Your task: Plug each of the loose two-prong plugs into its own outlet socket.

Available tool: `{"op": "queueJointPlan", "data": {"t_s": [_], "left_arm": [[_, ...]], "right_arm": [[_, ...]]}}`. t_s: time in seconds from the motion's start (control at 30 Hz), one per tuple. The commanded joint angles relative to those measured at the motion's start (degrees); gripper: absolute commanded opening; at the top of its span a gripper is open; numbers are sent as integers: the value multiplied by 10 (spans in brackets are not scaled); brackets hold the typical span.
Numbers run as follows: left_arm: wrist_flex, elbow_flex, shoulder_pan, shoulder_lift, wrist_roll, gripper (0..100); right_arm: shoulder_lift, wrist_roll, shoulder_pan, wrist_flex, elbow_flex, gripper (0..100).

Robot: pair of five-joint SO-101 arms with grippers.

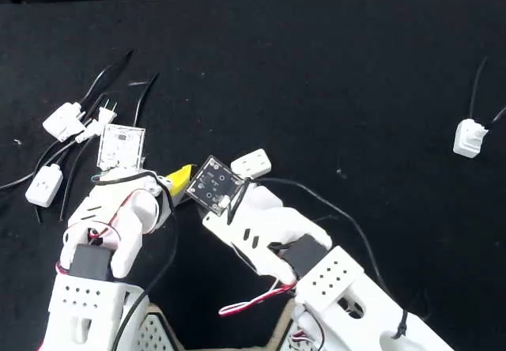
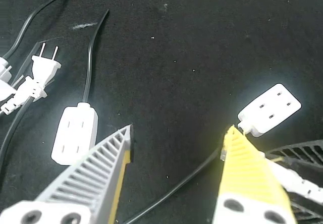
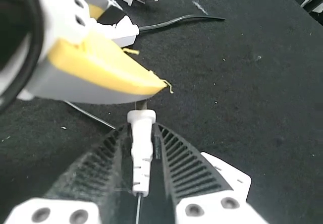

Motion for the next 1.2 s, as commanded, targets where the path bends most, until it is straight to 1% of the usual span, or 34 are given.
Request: {"op": "queueJointPlan", "data": {"t_s": [0.0, 0.5, 0.7, 0.8, 1.17], "left_arm": [[-4, -1, 4, 4, -7, 285], [-4, 0, 4, 4, -7, 285], [-4, 0, 4, 4, -7, 285], [-4, 0, 4, 4, -7, 285], [-4, 0, 4, 4, -7, 285]], "right_arm": [[-26, 2, -5, 0, -49, 10], [-27, 2, -4, 2, -58, 10], [-27, 1, 32, 3, -67, 10], [-27, -21, 33, 3, -66, 10], [-26, -25, 35, 3, -64, 10]]}}
